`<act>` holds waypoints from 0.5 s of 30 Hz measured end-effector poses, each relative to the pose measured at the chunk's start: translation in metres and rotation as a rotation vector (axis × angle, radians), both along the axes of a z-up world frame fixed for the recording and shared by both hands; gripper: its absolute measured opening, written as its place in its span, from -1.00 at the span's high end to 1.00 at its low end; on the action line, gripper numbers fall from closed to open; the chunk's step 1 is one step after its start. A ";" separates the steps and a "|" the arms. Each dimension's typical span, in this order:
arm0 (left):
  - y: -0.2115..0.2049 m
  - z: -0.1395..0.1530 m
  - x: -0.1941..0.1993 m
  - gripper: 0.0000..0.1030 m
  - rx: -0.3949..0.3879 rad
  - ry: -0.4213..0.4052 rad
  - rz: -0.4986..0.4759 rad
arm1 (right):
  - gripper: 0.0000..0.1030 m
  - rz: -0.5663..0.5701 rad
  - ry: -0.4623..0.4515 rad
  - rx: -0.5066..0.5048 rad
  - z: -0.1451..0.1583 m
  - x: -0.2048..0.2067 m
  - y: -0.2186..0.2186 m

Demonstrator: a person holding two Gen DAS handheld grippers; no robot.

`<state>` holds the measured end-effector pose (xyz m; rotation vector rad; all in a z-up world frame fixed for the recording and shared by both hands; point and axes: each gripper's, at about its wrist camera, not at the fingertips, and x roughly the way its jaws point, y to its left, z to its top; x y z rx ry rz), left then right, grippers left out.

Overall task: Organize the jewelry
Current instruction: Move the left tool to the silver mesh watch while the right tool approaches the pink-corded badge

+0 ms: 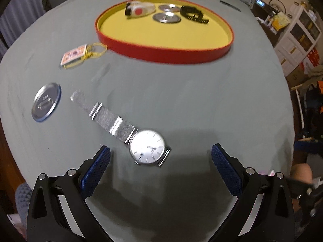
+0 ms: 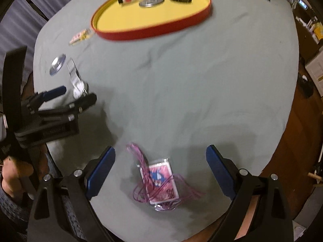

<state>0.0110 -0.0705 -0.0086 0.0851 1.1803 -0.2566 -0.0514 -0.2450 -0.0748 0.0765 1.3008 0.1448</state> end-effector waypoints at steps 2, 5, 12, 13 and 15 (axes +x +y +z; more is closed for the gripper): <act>0.003 -0.006 0.000 -0.89 -0.003 0.005 0.009 | -0.70 0.004 0.016 -0.002 -0.008 -0.004 0.003; 0.003 -0.010 -0.002 -0.89 0.011 -0.014 -0.003 | -0.70 0.017 0.039 -0.007 -0.020 -0.009 0.008; 0.004 -0.010 -0.013 -0.89 0.050 -0.046 -0.032 | -0.70 0.044 0.045 -0.039 -0.036 -0.026 0.019; 0.005 -0.009 -0.013 -0.89 0.044 -0.047 -0.028 | -0.70 0.047 0.041 -0.046 -0.037 -0.026 0.021; 0.010 -0.011 -0.013 -0.89 0.030 -0.050 -0.028 | -0.70 0.054 0.028 -0.066 -0.039 -0.029 0.024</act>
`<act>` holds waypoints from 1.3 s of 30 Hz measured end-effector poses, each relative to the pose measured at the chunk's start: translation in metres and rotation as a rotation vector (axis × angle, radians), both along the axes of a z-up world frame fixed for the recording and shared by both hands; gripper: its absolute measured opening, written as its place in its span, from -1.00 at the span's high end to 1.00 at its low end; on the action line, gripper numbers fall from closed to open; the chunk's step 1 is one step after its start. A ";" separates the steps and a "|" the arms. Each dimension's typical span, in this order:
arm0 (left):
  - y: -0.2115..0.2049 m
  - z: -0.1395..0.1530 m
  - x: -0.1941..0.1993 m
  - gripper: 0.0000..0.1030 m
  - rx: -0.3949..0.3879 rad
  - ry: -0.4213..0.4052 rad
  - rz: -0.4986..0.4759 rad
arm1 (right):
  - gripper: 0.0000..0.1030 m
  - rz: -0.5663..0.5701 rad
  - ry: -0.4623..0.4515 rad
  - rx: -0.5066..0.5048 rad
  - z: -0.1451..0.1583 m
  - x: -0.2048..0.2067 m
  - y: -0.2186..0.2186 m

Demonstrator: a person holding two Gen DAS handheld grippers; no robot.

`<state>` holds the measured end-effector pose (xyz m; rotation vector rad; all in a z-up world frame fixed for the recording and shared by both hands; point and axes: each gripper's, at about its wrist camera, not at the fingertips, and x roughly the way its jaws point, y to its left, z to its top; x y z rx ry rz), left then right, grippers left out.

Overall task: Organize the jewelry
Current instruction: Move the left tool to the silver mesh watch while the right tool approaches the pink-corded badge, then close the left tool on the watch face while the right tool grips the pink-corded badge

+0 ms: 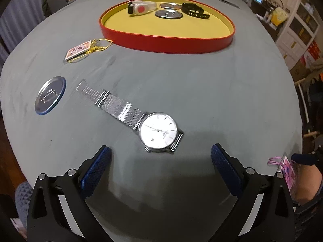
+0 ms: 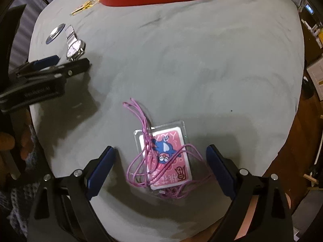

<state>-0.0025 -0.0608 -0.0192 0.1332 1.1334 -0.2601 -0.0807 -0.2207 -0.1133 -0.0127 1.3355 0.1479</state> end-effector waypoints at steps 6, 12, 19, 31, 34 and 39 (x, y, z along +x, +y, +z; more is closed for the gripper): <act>-0.001 -0.006 0.004 -0.90 0.018 -0.020 -0.012 | -0.73 -0.011 -0.045 -0.030 -0.004 -0.008 0.008; -0.005 -0.009 0.015 -0.90 0.024 -0.032 0.053 | -0.73 -0.018 -0.059 -0.048 -0.011 -0.012 0.019; -0.008 -0.010 0.030 -0.90 0.025 -0.033 0.109 | -0.73 -0.014 -0.062 -0.045 -0.005 -0.012 0.013; -0.002 -0.006 0.024 -0.57 -0.002 -0.080 0.096 | -0.57 -0.019 -0.078 -0.035 0.001 -0.019 0.008; 0.002 -0.002 0.024 -0.30 -0.014 -0.081 0.105 | -0.47 -0.026 -0.081 -0.031 0.001 -0.021 0.007; 0.007 0.000 0.025 -0.06 -0.030 -0.077 0.109 | -0.25 -0.037 -0.086 -0.024 0.004 -0.024 0.002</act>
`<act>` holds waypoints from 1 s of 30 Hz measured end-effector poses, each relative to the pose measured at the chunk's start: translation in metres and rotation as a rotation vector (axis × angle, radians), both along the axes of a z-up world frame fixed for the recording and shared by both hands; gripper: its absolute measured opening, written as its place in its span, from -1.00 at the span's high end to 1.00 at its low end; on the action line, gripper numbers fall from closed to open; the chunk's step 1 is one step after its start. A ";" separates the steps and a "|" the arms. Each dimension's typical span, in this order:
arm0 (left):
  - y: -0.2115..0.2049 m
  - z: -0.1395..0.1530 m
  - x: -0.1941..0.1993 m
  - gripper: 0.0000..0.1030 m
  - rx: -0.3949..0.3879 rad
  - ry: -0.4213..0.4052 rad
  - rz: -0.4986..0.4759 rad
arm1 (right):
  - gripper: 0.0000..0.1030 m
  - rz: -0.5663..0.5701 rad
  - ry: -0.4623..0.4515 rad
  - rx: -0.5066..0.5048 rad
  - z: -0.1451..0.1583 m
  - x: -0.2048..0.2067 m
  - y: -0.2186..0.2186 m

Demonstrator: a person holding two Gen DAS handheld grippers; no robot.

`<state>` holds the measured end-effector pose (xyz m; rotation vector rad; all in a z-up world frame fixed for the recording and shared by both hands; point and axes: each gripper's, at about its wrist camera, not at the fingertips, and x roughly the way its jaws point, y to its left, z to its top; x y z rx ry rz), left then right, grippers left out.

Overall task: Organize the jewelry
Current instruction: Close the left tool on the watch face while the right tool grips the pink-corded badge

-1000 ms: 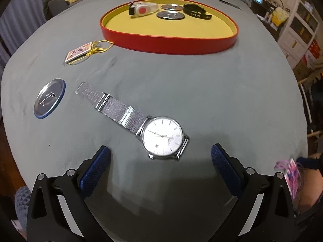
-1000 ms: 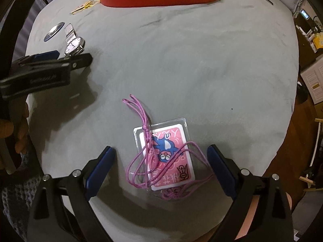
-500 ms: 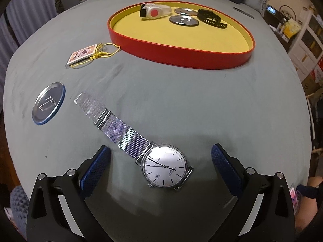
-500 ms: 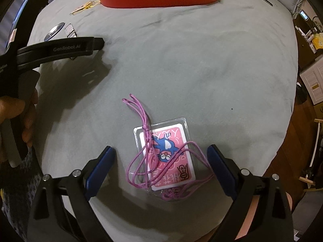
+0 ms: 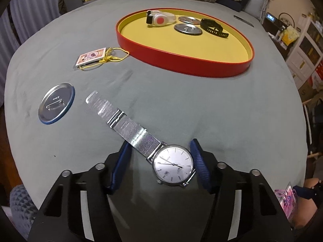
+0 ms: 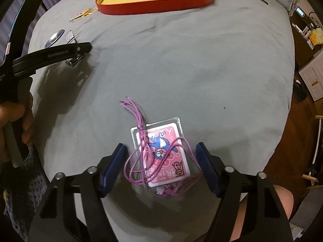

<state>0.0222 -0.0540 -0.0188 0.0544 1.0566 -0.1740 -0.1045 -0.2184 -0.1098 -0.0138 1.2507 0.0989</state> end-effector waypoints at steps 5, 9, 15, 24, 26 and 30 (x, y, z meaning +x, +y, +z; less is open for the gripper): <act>0.001 0.001 0.000 0.15 -0.001 0.001 -0.009 | -0.05 -0.003 0.000 -0.001 0.003 -0.002 -0.002; 0.004 0.002 0.000 0.23 -0.013 0.005 -0.010 | 0.10 -0.009 0.001 0.007 0.006 0.002 -0.009; 0.005 0.005 -0.001 0.23 -0.025 0.011 -0.008 | 0.11 -0.016 -0.001 0.021 0.010 0.003 -0.012; 0.006 0.008 -0.002 0.24 -0.033 0.022 -0.013 | 0.12 -0.011 -0.008 0.046 0.019 0.002 -0.010; 0.006 0.009 -0.003 0.24 -0.035 0.023 -0.013 | 0.12 -0.006 -0.011 0.049 0.022 0.002 -0.009; 0.007 0.010 -0.003 0.24 -0.039 0.028 -0.016 | 0.12 0.000 -0.018 0.060 0.027 0.004 -0.007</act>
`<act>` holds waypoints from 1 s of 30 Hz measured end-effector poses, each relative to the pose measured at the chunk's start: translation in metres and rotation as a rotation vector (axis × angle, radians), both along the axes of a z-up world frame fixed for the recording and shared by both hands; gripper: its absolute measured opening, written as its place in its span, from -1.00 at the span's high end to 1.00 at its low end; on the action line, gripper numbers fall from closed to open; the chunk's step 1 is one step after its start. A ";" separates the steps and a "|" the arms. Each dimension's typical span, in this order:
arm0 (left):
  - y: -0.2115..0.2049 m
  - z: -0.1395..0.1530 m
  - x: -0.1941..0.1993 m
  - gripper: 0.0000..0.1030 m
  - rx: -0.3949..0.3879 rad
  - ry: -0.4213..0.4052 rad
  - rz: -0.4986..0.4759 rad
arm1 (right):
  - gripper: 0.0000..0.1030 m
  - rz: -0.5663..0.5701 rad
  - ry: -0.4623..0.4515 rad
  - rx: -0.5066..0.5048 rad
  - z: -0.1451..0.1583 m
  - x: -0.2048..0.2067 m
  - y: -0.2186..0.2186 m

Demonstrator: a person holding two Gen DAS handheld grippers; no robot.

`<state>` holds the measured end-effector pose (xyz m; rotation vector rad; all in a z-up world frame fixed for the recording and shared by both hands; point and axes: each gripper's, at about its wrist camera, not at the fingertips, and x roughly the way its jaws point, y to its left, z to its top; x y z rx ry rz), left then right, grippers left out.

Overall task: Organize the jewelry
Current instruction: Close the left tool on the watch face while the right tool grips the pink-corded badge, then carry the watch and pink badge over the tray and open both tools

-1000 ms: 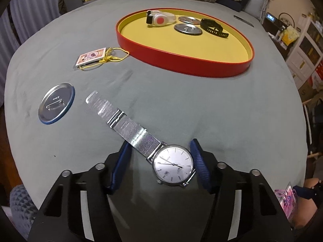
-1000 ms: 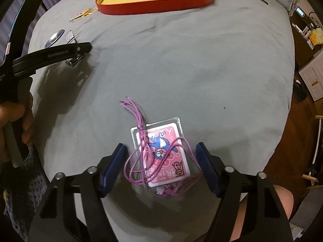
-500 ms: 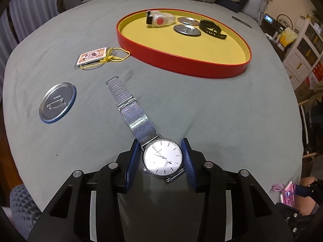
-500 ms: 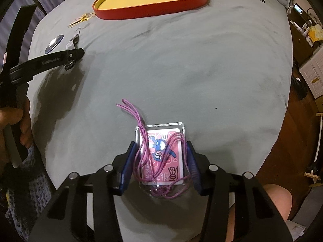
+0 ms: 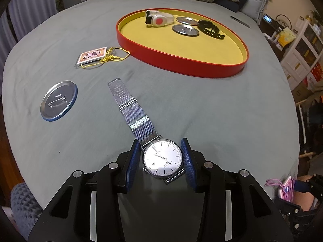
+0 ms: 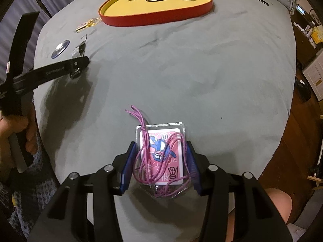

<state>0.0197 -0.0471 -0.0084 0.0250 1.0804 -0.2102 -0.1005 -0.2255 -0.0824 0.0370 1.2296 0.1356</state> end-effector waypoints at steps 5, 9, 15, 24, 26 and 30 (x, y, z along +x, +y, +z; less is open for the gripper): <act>0.001 0.004 0.000 0.24 -0.010 0.002 -0.001 | 0.12 0.002 -0.013 0.007 0.008 0.002 0.002; 0.001 0.010 -0.001 0.24 -0.013 -0.008 -0.005 | 0.12 0.004 -0.024 -0.001 0.015 0.003 0.001; 0.002 0.023 -0.002 0.24 -0.021 -0.024 -0.010 | 0.12 0.008 -0.038 -0.019 0.024 0.012 0.006; 0.001 0.049 0.005 0.24 -0.027 -0.069 -0.025 | 0.12 0.014 -0.090 -0.050 0.051 0.028 0.005; 0.000 0.056 0.009 0.24 -0.030 -0.085 -0.029 | 0.12 0.011 -0.111 -0.056 0.060 0.033 0.003; -0.003 0.074 0.022 0.24 -0.030 -0.126 -0.040 | 0.12 0.006 -0.151 -0.053 0.080 0.049 -0.001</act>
